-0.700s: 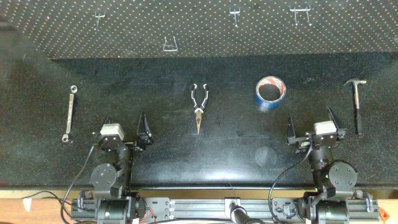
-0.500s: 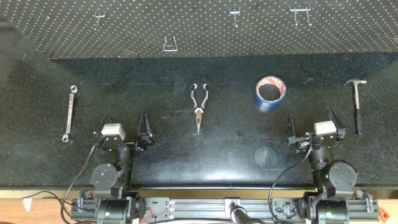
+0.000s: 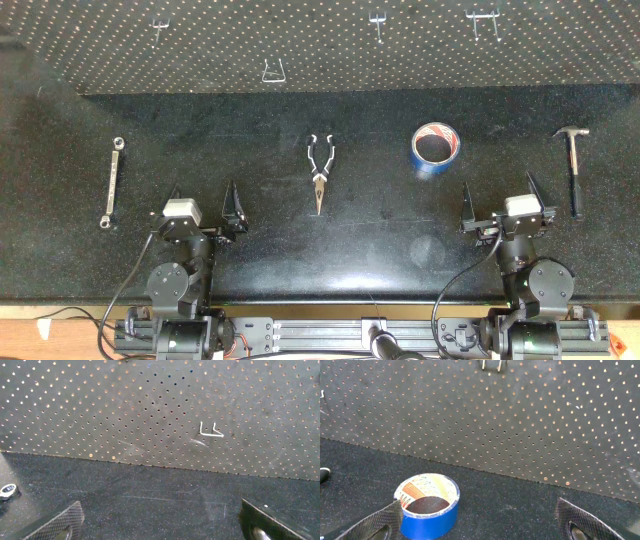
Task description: Place Tools Onto Pegboard
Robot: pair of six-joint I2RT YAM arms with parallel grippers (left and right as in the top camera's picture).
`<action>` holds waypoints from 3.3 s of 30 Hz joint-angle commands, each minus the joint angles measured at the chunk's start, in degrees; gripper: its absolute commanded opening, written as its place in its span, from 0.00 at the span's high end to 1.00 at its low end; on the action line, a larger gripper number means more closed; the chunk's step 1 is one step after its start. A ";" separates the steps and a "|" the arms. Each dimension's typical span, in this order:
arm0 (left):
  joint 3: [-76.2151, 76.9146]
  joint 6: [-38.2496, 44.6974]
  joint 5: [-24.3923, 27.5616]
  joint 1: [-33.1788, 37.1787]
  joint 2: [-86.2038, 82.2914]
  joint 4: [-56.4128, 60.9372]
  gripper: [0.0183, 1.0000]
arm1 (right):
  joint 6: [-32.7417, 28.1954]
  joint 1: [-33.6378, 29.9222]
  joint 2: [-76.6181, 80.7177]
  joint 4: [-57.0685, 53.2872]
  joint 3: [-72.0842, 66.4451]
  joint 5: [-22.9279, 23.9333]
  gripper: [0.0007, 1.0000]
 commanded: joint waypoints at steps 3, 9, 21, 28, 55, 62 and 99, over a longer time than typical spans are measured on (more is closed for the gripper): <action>-0.13 0.90 0.24 -0.24 -0.55 -0.33 0.00 | -0.37 -0.28 -0.72 -0.39 -0.13 0.90 0.00; -0.13 0.90 0.24 -0.24 -0.55 -0.33 0.00 | -0.37 -0.28 -0.72 -0.39 -0.13 0.90 0.00; -0.13 0.90 0.24 -0.24 -0.55 -0.33 0.00 | -0.37 -0.28 -0.72 -0.39 -0.13 0.90 0.01; -0.13 0.90 0.24 -0.24 -0.55 -0.33 0.00 | -0.37 -0.28 -0.72 -0.39 -0.13 0.90 0.01; -0.13 0.90 0.24 -0.28 -0.55 -0.33 0.01 | -0.37 -0.28 -0.72 -0.39 -0.13 0.90 0.01; -0.13 0.90 0.24 -0.28 -0.55 -0.33 0.00 | -0.37 -0.28 -0.72 -0.39 -0.13 0.90 0.00; 21.16 0.94 0.15 6.93 31.39 -2.93 0.00 | -0.37 -0.28 -0.72 -0.39 -0.13 0.90 0.00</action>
